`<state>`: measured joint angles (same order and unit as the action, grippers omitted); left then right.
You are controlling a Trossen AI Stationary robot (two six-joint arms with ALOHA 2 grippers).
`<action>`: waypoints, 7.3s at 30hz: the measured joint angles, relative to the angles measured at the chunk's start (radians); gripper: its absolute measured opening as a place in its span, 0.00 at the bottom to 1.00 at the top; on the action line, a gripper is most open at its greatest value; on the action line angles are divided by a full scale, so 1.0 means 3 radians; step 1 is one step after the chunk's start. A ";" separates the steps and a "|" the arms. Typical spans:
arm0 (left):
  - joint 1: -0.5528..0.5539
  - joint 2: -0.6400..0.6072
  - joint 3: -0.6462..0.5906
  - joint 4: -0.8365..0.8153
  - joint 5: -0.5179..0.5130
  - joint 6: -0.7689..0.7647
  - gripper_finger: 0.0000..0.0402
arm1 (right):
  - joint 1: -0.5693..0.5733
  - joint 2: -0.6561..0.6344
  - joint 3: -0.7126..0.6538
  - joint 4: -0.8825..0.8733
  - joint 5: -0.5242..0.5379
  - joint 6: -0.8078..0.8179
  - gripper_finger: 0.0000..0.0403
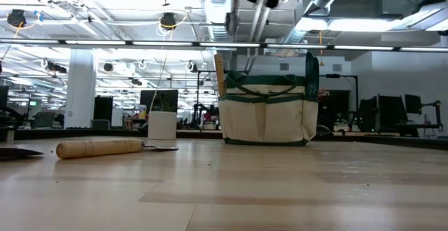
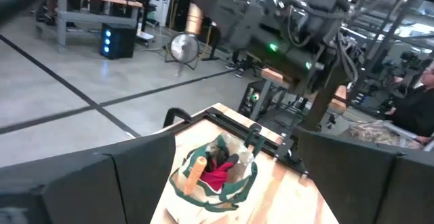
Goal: Pick & Place Garden tools in Gardening bag
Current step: Put the brown trowel into the gardening bag
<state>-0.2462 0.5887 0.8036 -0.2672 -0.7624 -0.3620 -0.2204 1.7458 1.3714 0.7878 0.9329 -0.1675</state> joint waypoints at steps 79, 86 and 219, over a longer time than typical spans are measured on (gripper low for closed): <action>0.0000 -0.0067 0.0001 0.0023 0.0000 0.0670 0.75 | 0.0375 0.0678 -0.0792 -0.0039 0.1284 0.0821 0.13; 0.0000 -0.0065 0.0001 0.0023 0.0000 0.0670 0.75 | 0.0418 0.0679 -0.0793 0.0764 0.1319 0.0053 0.13; 0.3453 0.3870 0.1509 0.2712 0.6561 0.0878 0.12 | 0.0655 0.0693 -0.0479 0.1145 0.0349 -0.1103 0.37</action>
<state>0.7897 1.7496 1.2564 0.5465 1.2059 -0.0987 -0.0240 1.9536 1.2279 1.1313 1.0377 -0.4985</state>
